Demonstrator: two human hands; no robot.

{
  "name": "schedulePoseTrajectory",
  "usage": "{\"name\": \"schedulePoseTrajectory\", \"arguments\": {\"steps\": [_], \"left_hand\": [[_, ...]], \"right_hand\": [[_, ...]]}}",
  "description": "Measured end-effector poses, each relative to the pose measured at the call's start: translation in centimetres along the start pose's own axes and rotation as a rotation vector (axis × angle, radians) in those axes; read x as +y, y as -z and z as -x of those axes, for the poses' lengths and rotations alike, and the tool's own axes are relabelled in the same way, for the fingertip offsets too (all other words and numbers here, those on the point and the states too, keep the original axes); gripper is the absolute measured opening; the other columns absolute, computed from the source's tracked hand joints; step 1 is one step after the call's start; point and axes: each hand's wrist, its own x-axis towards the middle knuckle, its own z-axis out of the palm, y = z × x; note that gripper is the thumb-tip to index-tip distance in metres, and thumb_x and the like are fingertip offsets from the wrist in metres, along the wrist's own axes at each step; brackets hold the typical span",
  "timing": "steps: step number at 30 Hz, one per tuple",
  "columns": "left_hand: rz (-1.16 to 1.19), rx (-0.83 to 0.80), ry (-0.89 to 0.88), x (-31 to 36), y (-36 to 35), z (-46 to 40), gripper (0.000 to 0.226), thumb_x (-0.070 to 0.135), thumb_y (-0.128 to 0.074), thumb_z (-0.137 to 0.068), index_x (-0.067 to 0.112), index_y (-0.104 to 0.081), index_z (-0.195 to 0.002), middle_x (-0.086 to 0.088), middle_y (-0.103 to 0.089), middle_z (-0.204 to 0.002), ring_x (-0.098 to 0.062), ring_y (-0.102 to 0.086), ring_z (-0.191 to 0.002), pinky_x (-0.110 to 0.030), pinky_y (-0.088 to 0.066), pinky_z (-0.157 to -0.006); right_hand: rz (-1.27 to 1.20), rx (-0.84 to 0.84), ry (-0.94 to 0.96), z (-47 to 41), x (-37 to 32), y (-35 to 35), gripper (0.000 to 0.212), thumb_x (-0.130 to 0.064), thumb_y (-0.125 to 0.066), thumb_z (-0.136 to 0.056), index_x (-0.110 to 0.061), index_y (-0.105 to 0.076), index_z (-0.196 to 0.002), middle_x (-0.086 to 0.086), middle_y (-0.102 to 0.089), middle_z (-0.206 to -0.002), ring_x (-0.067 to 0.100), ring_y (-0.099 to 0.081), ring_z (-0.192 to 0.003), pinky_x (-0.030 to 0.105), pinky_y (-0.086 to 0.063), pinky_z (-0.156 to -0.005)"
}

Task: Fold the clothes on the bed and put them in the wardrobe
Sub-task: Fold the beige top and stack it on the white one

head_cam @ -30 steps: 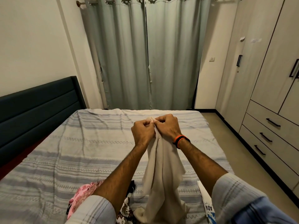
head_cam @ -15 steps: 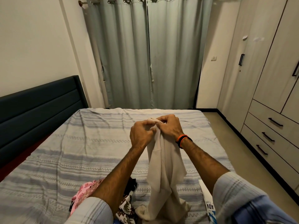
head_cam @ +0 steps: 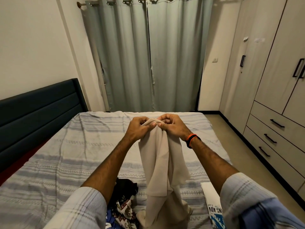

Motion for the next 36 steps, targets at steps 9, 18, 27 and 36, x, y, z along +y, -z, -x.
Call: {"name": "schedulePoseTrajectory", "arguments": {"steps": [9,18,27,36], "left_hand": [[-0.133,0.029,-0.077,1.7,0.9,-0.2,0.026,0.039,-0.077,-0.076,0.015,-0.077,-0.083,-0.001,-0.074,-0.077,-0.017,-0.067,-0.075,-0.032,-0.053,-0.068],[-0.24,0.007,-0.183,2.9,2.4,-1.0,0.027,0.043,-0.077,-0.07,0.022,-0.079,-0.087,0.009,-0.074,-0.076,-0.006,-0.068,-0.073,-0.028,-0.056,-0.068],[-0.252,0.052,-0.189,3.3,2.7,-0.9,0.025,0.04,-0.08,-0.077,0.022,-0.08,-0.094,0.007,-0.075,-0.087,-0.006,-0.067,-0.08,-0.022,-0.054,-0.072],[-0.301,0.048,-0.151,2.5,3.5,-1.0,0.028,0.04,-0.082,-0.074,0.022,-0.079,-0.095,0.007,-0.075,-0.085,-0.009,-0.068,-0.081,-0.02,-0.052,-0.07]], "right_hand": [[0.036,-0.063,-0.161,1.5,1.7,1.6,0.044,-0.019,-0.087,-0.072,-0.012,-0.062,-0.108,0.007,-0.068,-0.099,0.019,-0.064,-0.086,0.04,-0.058,-0.085],[0.284,0.226,0.061,2.5,4.4,0.8,0.024,-0.006,-0.079,-0.073,-0.025,-0.068,-0.064,-0.012,-0.067,-0.065,0.002,-0.061,-0.062,0.025,-0.049,-0.066],[-0.069,0.063,-0.031,3.1,4.1,-1.2,0.018,-0.025,-0.069,-0.09,-0.01,-0.078,-0.089,-0.003,-0.071,-0.08,0.01,-0.061,-0.075,0.028,-0.051,-0.073],[0.013,-0.323,-0.114,3.5,3.9,-0.7,0.032,-0.022,-0.083,-0.077,-0.006,-0.075,-0.103,0.009,-0.074,-0.101,0.021,-0.07,-0.093,0.034,-0.058,-0.086]]}}
